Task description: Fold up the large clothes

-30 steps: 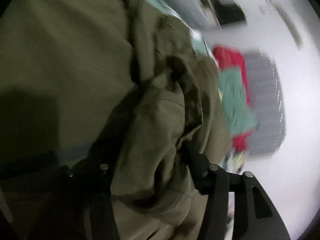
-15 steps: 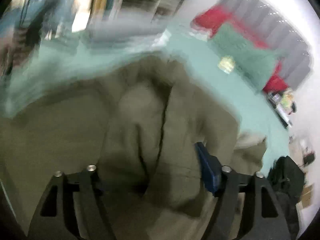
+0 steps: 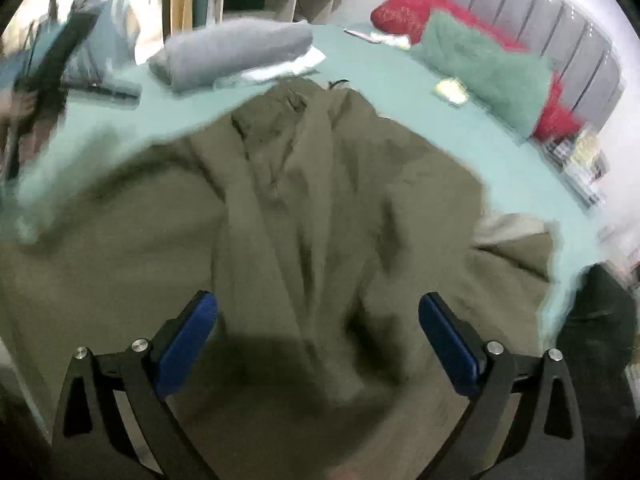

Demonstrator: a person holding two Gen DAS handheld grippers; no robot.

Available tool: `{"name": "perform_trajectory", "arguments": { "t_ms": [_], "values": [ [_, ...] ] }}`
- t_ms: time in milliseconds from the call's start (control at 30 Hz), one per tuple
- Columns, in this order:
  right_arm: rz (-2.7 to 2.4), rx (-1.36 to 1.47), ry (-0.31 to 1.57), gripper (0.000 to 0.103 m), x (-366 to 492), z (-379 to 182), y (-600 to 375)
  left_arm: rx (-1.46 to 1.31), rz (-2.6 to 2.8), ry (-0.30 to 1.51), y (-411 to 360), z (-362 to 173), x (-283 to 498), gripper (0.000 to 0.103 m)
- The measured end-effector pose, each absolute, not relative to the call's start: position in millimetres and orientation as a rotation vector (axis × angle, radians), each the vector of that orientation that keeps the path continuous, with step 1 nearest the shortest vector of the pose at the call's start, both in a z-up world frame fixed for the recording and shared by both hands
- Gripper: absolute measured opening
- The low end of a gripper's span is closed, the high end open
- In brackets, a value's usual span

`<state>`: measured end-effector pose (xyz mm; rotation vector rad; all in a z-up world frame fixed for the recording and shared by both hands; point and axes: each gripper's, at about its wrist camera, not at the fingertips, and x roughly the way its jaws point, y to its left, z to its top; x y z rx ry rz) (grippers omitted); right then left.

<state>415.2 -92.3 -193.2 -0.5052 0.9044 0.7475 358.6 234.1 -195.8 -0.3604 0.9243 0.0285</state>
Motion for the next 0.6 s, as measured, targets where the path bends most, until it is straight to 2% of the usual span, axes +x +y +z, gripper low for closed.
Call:
{"name": "perform_trajectory", "arguments": {
  "t_ms": [67,100,133,167,200,267,467,533,600],
  "values": [
    [0.838,-0.478,1.012,0.096,434.1,-216.1,-72.9,-0.351,0.017,0.933,230.4,-197.5,359.2,0.069],
    [0.868,-0.511,1.049,0.08,442.0,-228.5,-65.9,-0.348,0.007,0.937,228.7,-198.1,360.3,0.069],
    [0.88,-0.593,1.071,0.042,440.6,-243.8,-56.2,-0.343,0.001,0.941,227.1,-198.8,362.9,0.069],
    [0.879,-0.67,1.077,0.023,438.9,-253.4,-50.2,-0.343,-0.002,0.943,225.7,-199.0,364.5,0.069],
    [0.869,-0.713,1.07,0.015,435.4,-256.1,-46.3,-0.346,-0.006,0.943,225.0,-198.9,365.5,0.069],
    [0.814,-0.783,0.983,0.011,438.3,-240.3,-44.5,-0.358,-0.021,0.94,222.4,-198.4,368.1,0.069],
    [0.322,-1.149,0.505,0.01,470.7,-175.6,-52.7,-0.371,-0.034,0.934,215.4,-199.4,365.5,0.069],
    [0.239,-1.264,0.409,0.01,472.8,-187.3,-49.3,-0.393,-0.044,0.939,214.3,-200.8,365.5,0.069],
    [0.232,-1.377,0.383,0.01,463.0,-223.6,-47.4,-0.413,-0.057,0.951,211.4,-203.5,366.3,0.069]
  ]
}}
